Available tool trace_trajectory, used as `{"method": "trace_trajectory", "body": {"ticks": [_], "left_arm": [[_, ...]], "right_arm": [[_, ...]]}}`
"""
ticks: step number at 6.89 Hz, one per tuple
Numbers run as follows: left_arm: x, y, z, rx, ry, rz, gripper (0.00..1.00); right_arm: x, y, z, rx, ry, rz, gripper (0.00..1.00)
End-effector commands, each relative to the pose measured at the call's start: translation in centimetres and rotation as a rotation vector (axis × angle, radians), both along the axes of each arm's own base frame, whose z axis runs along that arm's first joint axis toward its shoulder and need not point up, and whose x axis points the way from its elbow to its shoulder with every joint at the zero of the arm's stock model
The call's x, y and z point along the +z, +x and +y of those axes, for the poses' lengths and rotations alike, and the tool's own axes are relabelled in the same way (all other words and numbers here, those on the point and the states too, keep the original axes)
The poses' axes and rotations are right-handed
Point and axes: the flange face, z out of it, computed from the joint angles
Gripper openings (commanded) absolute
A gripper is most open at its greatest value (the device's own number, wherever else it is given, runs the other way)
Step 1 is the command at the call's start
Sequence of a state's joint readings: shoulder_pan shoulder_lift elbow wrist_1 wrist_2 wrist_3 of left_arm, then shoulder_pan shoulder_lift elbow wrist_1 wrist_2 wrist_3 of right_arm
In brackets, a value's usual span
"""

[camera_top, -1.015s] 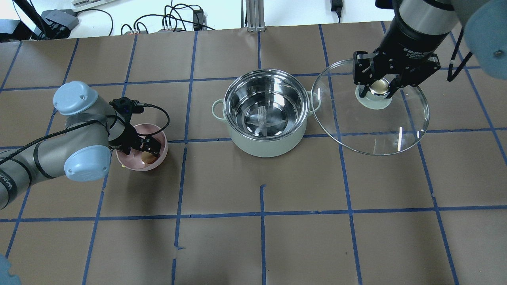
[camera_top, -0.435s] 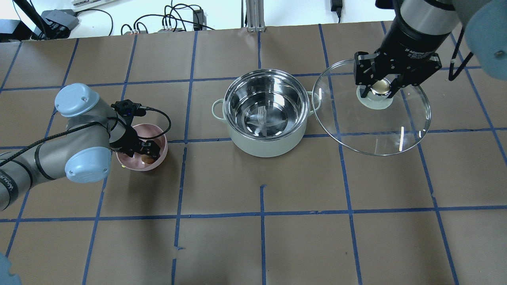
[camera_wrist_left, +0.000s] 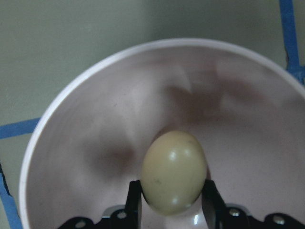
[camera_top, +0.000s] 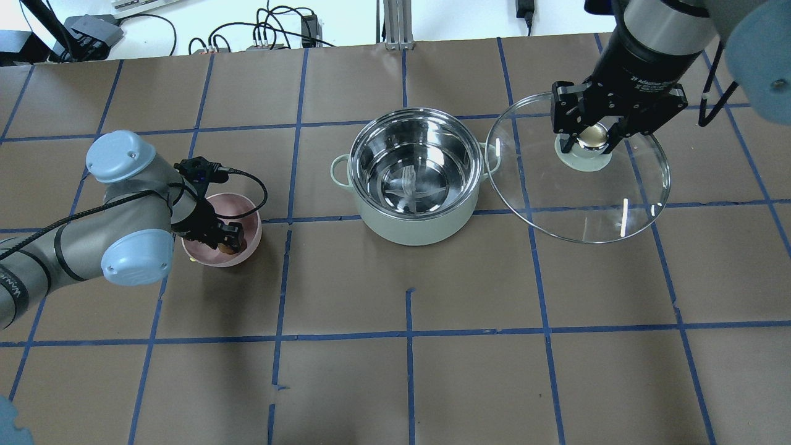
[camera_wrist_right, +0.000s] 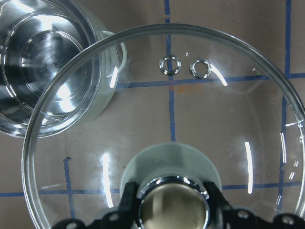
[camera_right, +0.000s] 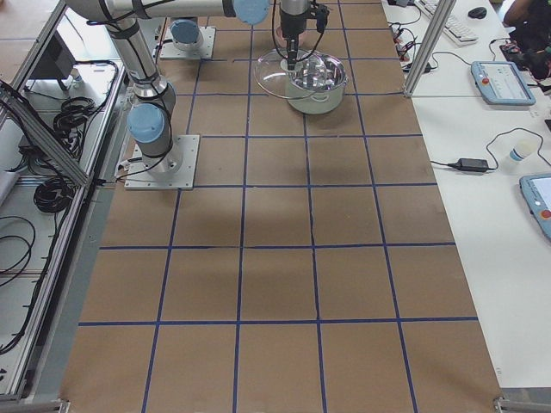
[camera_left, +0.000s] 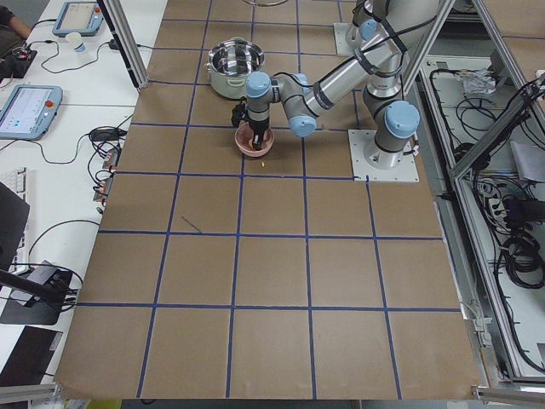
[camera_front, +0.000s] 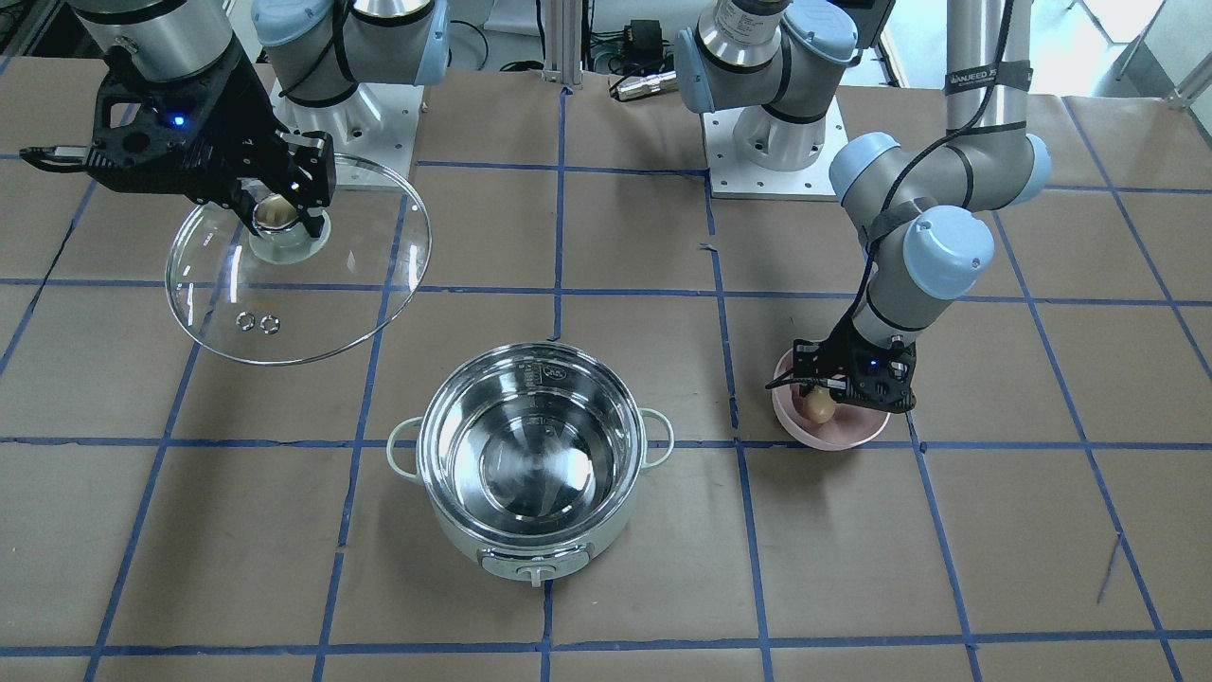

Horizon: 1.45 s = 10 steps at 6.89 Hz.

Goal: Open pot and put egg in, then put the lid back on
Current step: 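Close the left gripper around the brown egg in the pink bowl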

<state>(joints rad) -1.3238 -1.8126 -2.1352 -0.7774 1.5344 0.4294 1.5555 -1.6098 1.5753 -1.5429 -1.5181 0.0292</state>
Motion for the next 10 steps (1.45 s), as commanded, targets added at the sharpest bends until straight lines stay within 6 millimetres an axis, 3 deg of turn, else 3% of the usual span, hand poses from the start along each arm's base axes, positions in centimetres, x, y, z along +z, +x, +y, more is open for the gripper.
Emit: {"method": "trace_trajectory", "body": {"ticks": [1, 7, 10], "left_arm": [[0.0, 0.0, 0.0, 0.001, 0.002, 0.001, 0.27], [0.9, 0.3, -0.7, 0.008, -0.020, -0.005, 0.26], [4.2, 0.7, -1.9, 0.011, -0.018, -0.006, 0.26]], "right_arm": [[-0.1, 0.0, 0.0, 0.005, 0.005, 0.001, 0.03], [0.1, 0.1, 0.1, 0.031, 0.002, 0.011, 0.06], [0.1, 0.0, 0.1, 0.031, 0.002, 0.011, 0.07]]}}
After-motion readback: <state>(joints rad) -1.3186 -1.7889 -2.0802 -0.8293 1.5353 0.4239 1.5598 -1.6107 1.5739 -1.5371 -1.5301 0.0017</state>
